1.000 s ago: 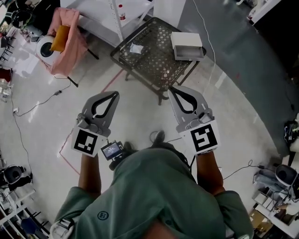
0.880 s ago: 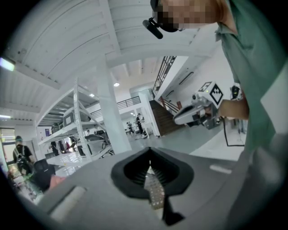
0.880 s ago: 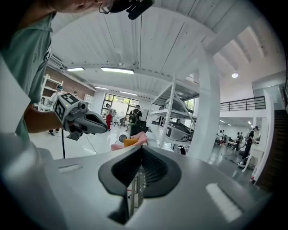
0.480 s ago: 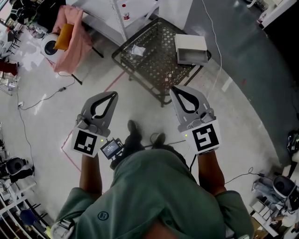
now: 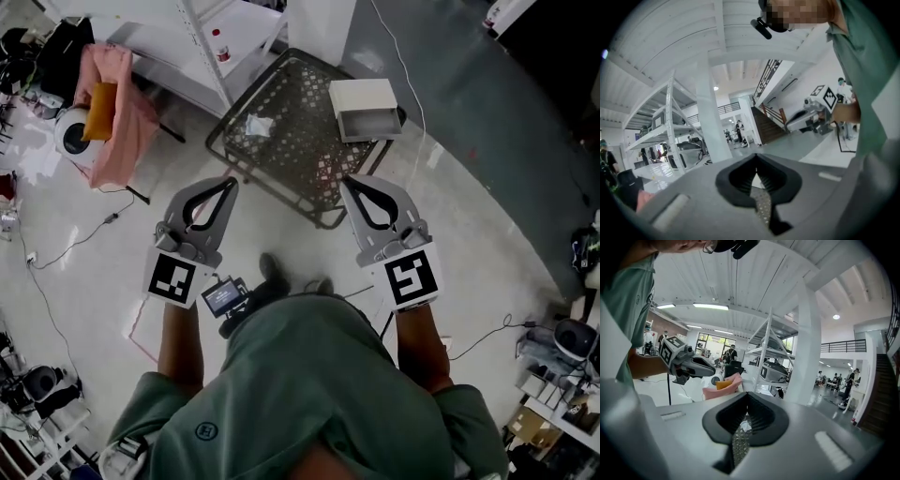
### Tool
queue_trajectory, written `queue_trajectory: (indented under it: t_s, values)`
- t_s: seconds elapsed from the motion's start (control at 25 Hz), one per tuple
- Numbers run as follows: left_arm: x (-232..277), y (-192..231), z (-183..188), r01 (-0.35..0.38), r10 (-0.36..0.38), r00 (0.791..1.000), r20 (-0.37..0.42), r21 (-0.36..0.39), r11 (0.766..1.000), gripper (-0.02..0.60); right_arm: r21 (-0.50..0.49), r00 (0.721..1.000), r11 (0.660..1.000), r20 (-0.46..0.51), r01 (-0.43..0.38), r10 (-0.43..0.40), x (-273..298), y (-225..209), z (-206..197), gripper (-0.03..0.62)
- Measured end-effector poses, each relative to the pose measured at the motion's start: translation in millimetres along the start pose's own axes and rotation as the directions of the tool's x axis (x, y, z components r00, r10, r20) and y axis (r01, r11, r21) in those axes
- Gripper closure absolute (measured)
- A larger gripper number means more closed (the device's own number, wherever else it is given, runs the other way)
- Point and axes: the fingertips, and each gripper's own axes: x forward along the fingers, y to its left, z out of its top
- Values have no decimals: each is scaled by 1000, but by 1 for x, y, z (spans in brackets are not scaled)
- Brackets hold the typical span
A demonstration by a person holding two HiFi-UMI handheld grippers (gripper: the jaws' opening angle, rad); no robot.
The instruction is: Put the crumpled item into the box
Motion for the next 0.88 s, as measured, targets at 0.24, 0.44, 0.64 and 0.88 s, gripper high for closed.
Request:
queue_trajectory:
  t_s: [0.24,0.44,0.64,0.88]
  values:
    - [19,59,-14,57,-57,998,25,19,998,578,9,999,999,-14,47,-47,57,-6,14,588]
    - [27,97,-32,86,-86,996,35,5,996,578,18,996,996,-31,85,-84,97,-11,20,588]
    - [46,120,-48,96,-96,995,27,-1,995,578,9,996,997,-44,77,-77,127,-23,17,588]
    - [89,128,-64,64,-64,998,-26,-10,998,578,18,999,1000,-39,22,-21,150,-62,-2,588]
